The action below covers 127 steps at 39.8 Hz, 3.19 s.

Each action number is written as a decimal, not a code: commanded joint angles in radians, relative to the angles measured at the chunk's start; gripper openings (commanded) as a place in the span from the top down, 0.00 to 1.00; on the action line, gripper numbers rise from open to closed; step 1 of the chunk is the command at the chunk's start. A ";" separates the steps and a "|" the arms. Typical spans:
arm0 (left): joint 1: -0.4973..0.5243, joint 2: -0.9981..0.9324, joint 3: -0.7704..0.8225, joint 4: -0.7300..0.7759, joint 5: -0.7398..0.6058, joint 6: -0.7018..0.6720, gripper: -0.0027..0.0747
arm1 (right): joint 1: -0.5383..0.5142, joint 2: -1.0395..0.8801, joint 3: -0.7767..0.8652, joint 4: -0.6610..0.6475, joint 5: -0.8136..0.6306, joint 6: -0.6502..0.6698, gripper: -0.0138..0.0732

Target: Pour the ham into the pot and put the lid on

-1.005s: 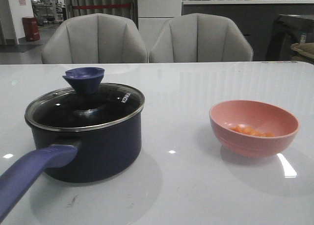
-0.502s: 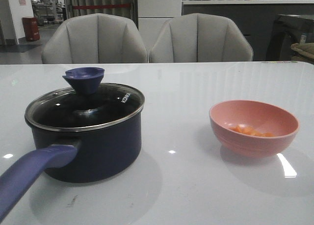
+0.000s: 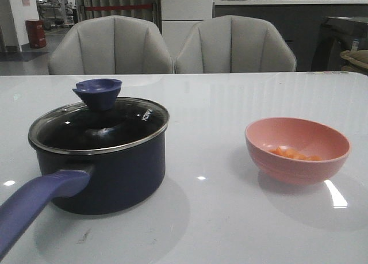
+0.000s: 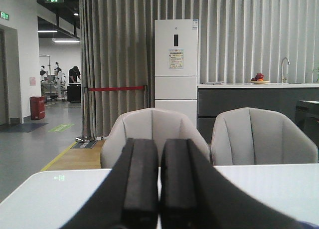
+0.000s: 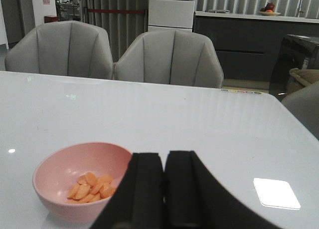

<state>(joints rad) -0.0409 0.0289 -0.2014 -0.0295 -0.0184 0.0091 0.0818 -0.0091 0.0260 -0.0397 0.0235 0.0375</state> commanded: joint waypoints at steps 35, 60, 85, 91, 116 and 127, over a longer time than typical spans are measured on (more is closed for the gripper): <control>-0.006 0.262 -0.238 -0.020 0.358 -0.009 0.63 | -0.005 -0.019 0.010 -0.010 -0.085 0.000 0.69; -0.006 0.328 -0.303 -0.044 0.462 -0.009 0.24 | -0.005 -0.019 0.010 -0.010 -0.085 0.000 0.69; -0.007 0.896 -0.770 -0.183 0.863 -0.009 0.25 | -0.005 -0.019 0.010 -0.010 -0.085 0.000 0.69; -0.057 0.989 -0.833 -0.185 0.893 -0.009 0.25 | -0.005 -0.019 0.010 -0.010 -0.085 0.000 0.69; -0.467 1.353 -1.111 0.045 0.948 -0.362 0.25 | -0.005 -0.019 0.010 -0.010 -0.085 0.000 0.69; -0.516 1.564 -1.283 0.071 1.022 -0.468 0.25 | -0.005 -0.019 0.010 -0.010 -0.085 0.000 0.69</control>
<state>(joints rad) -0.5494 1.5849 -1.4132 0.0328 1.0134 -0.4183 0.0818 -0.0091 0.0260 -0.0397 0.0235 0.0375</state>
